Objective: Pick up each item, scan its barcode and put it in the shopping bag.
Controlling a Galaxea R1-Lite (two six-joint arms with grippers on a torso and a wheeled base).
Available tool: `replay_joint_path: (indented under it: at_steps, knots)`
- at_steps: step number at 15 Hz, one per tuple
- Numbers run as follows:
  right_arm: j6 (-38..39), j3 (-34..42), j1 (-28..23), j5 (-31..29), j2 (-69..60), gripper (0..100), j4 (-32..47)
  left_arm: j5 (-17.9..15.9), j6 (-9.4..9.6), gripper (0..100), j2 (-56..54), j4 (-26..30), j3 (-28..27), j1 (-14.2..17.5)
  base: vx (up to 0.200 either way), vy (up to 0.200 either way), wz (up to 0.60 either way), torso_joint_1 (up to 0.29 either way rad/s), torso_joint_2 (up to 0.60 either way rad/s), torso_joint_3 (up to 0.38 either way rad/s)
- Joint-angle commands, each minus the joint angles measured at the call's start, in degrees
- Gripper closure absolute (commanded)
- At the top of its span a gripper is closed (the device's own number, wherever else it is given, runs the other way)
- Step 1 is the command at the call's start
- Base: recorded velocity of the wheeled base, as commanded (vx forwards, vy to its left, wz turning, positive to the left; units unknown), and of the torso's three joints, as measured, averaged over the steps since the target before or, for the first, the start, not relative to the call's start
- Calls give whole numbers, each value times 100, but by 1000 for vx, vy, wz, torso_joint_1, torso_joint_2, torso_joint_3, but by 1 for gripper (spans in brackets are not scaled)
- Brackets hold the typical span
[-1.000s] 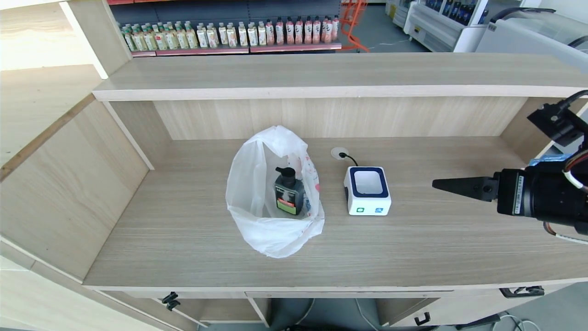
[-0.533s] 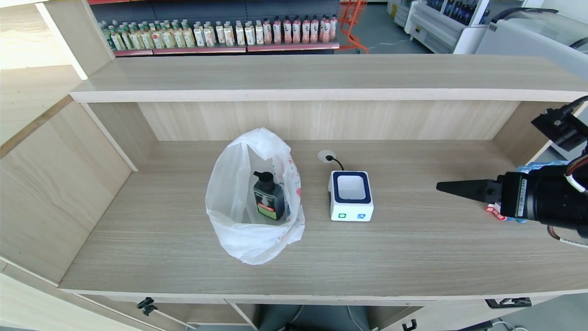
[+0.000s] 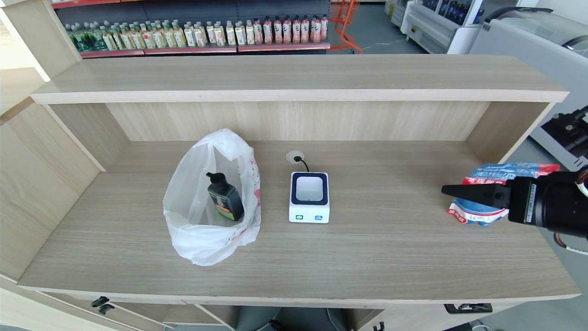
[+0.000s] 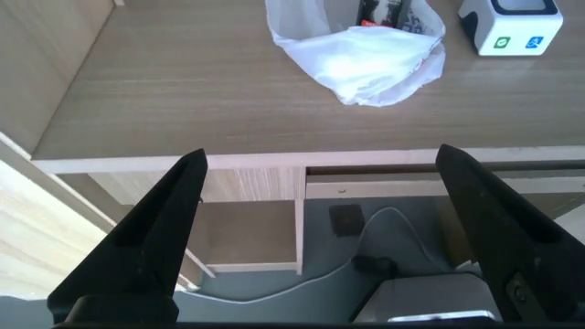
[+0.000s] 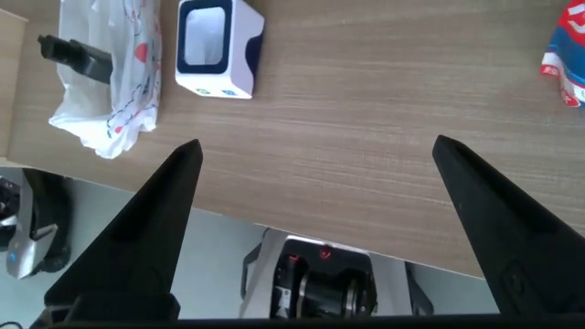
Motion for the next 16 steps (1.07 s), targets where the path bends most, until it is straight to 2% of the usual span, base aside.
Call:
replay_joint_path:
  at_steps: [1, 3, 4, 6, 7, 10, 13, 16]
  knots:
    - [8, 15, 10, -3, -105, 0, -1, 1, -3, 0, 6, 0, 1, 1, 0, -200, 0, 2, -2, 7]
    - [316, -81, 1, -38, -105, 0, -1, 1, -3, 0, -2, 0, 1, 1, 0, -200, 0, 2, -2, 2]
    - [755, -310, 10, -30, -105, 0, -37, 1, -3, 0, -2, 0, 1, 1, 0, 0, 0, 0, 0, 0]
    - [2276, -749, 27, -56, -131, 0, -160, 1, -3, 0, -2, 0, 1, 1, 0, 0, 0, 0, 0, 0]
    - [2645, -793, -17, -197, -122, 0, -19, 1, -3, 0, -2, 0, 1, 1, 0, 0, 0, 0, 0, 0]
    - [3014, -1031, -157, -1172, 291, 0, 324, 1, -3, 0, 6, 0, 1, 1, 0, 0, 0, 0, 0, 0]
    - [3348, -1435, -491, -1471, 607, 0, 746, 1, -3, 0, -2, 0, 1, 1, 0, 0, 0, 0, 0, 0]
    - [3427, -1602, -1124, -1612, 1091, 0, 737, 1, -3, 0, -2, 0, 1, 1, 0, 0, 0, 0, 0, 0]
